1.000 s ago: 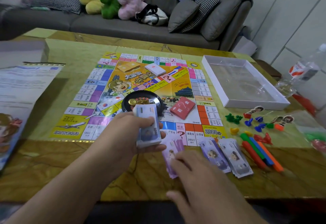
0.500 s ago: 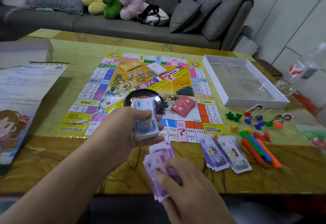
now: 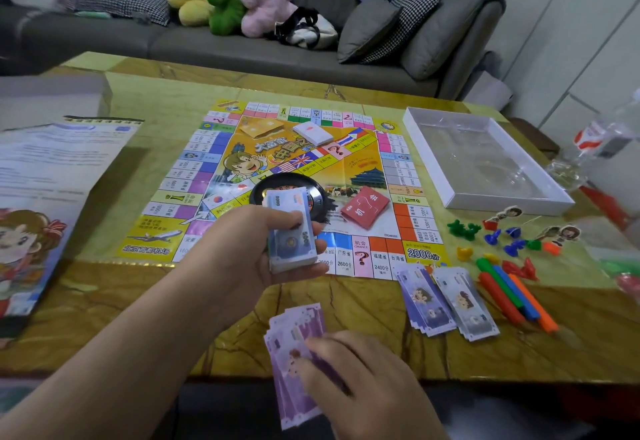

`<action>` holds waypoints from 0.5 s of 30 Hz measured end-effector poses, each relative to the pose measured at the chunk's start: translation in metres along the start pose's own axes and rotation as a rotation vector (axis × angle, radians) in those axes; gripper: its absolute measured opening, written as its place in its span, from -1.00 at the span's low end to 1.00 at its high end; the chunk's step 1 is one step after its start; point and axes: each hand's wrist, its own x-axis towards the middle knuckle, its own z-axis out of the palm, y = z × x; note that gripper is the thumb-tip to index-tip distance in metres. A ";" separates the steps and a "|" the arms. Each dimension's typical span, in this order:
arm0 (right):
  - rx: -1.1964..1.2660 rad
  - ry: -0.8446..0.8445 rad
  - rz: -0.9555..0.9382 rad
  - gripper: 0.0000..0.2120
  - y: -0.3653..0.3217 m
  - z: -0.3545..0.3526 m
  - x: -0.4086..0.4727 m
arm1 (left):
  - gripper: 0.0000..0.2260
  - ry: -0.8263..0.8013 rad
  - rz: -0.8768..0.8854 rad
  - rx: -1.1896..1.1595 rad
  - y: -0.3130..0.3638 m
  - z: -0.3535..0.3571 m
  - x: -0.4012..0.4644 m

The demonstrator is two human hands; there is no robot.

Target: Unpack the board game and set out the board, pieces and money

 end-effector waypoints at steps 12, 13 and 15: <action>-0.062 0.302 0.226 -0.69 0.072 -0.056 0.036 | -0.73 -0.123 -0.069 -0.145 0.008 0.002 -0.018; -0.088 0.305 0.248 -0.68 0.077 -0.061 0.039 | -0.71 -0.128 -0.094 -0.134 0.006 0.004 -0.019; -0.126 0.312 0.251 -0.69 0.082 -0.068 0.044 | -0.66 -0.159 -0.150 -0.117 0.001 0.008 -0.018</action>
